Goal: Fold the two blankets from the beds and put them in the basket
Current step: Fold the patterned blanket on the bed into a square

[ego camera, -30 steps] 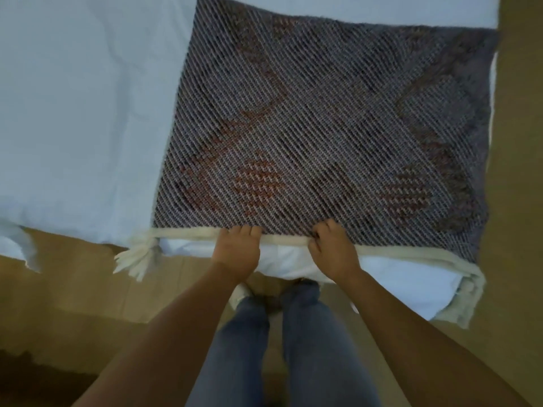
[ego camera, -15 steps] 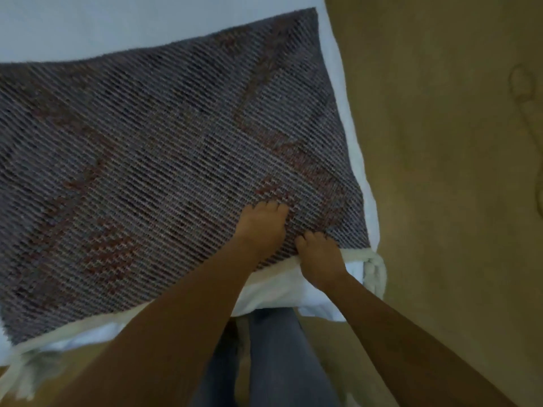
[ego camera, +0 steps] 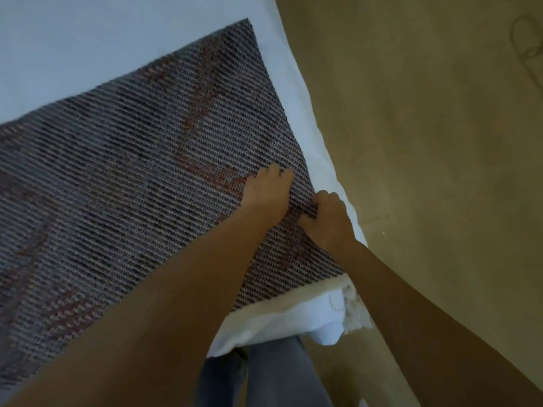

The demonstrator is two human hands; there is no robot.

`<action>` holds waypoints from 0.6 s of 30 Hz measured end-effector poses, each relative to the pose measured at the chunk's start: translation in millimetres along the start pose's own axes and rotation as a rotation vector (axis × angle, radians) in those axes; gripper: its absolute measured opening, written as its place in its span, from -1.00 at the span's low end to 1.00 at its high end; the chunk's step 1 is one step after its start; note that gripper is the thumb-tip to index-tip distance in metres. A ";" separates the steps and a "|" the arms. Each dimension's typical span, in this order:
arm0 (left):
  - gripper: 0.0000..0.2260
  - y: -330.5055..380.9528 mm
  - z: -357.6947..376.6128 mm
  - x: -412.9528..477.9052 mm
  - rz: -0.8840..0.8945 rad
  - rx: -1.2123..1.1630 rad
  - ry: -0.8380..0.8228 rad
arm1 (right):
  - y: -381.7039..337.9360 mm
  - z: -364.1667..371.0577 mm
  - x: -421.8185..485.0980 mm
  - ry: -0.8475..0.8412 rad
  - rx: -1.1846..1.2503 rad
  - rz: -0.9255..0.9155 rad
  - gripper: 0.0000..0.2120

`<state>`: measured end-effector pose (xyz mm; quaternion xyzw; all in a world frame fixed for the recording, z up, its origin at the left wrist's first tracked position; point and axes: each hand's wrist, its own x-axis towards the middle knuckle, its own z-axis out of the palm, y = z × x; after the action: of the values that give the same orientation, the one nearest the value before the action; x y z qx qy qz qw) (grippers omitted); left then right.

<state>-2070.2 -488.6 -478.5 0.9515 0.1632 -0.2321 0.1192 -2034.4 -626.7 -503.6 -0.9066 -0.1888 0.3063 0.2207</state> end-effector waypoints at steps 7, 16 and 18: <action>-0.48 1.9 -19.0 63.1 0.326 0.576 -0.083 | 3.1 -5.4 26.3 -0.227 0.535 0.380 -0.57; -0.69 -10.0 -44.5 61.4 0.422 0.908 -0.071 | -17.2 5.9 -3.3 -0.184 0.371 0.227 -0.78; -0.71 -27.1 -52.9 56.2 0.379 0.871 -0.032 | -29.0 13.8 -14.0 -0.166 0.245 0.172 -0.78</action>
<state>-2011.6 -433.3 -464.0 0.9223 -0.1273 -0.2676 -0.2481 -2059.6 -605.4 -491.9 -0.8571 -0.0892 0.4188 0.2863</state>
